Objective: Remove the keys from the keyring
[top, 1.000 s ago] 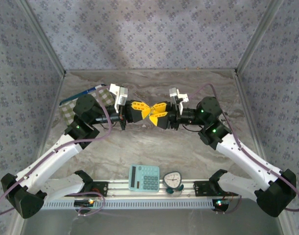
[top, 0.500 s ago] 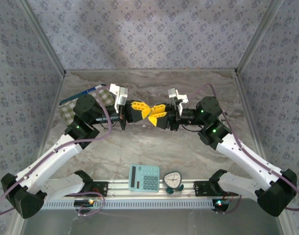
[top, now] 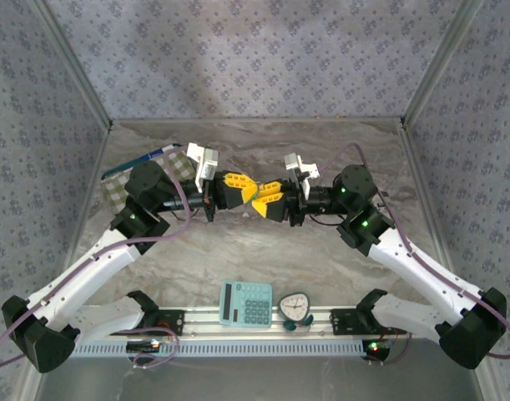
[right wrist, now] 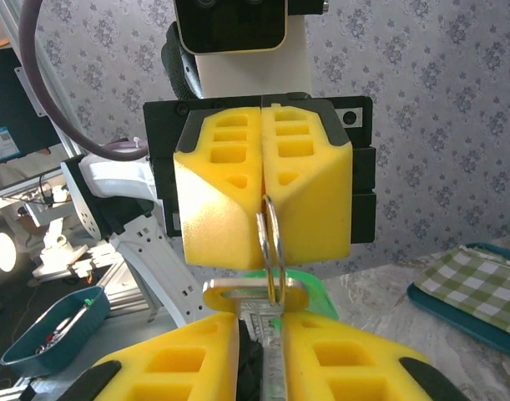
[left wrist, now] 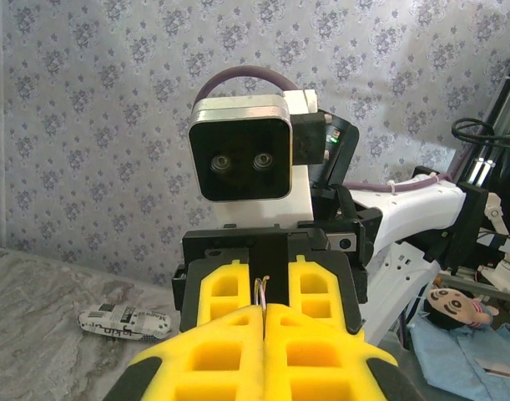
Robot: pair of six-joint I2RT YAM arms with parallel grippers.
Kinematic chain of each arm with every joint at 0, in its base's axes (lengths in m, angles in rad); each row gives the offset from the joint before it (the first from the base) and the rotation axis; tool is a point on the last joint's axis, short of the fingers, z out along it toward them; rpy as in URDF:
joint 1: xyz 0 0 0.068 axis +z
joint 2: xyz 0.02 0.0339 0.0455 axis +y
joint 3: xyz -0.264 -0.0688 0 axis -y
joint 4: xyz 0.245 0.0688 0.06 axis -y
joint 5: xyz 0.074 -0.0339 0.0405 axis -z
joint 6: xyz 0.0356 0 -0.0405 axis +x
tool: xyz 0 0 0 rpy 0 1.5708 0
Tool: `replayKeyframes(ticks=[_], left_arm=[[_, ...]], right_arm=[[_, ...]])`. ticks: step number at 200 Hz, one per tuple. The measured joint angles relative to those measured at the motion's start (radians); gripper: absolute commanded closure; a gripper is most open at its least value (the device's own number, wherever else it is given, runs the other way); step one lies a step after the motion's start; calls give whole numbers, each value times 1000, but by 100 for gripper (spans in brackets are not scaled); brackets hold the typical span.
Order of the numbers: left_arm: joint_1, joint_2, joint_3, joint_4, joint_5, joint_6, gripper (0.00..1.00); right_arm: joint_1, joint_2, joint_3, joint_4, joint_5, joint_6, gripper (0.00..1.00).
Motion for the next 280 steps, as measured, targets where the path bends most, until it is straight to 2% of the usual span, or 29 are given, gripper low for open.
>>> replayKeyframes(ticks=[8, 50, 62, 77, 115, 184, 280], left_arm=[[0, 0, 0, 0, 0, 0, 100], [0, 0, 0, 0, 0, -1, 100], [0, 0, 0, 0, 0, -3, 100], [0, 0, 0, 1, 0, -8, 100], [0, 0, 0, 3, 0, -8, 100], [0, -3, -2, 23, 1, -15, 100], [13, -16, -11, 26, 8, -18, 100]], right_arm=[[1, 0, 1, -1, 1, -5, 64], [2, 1, 5, -3, 1, -7, 67], [3, 1, 5, -3, 1, -7, 76], [5, 2, 5, -2, 1, -9, 77], [5, 3, 5, 0, 0, -7, 70], [2, 3, 5, 37, -35, 49, 68], [-50, 12, 2, 126, -74, 182, 70]])
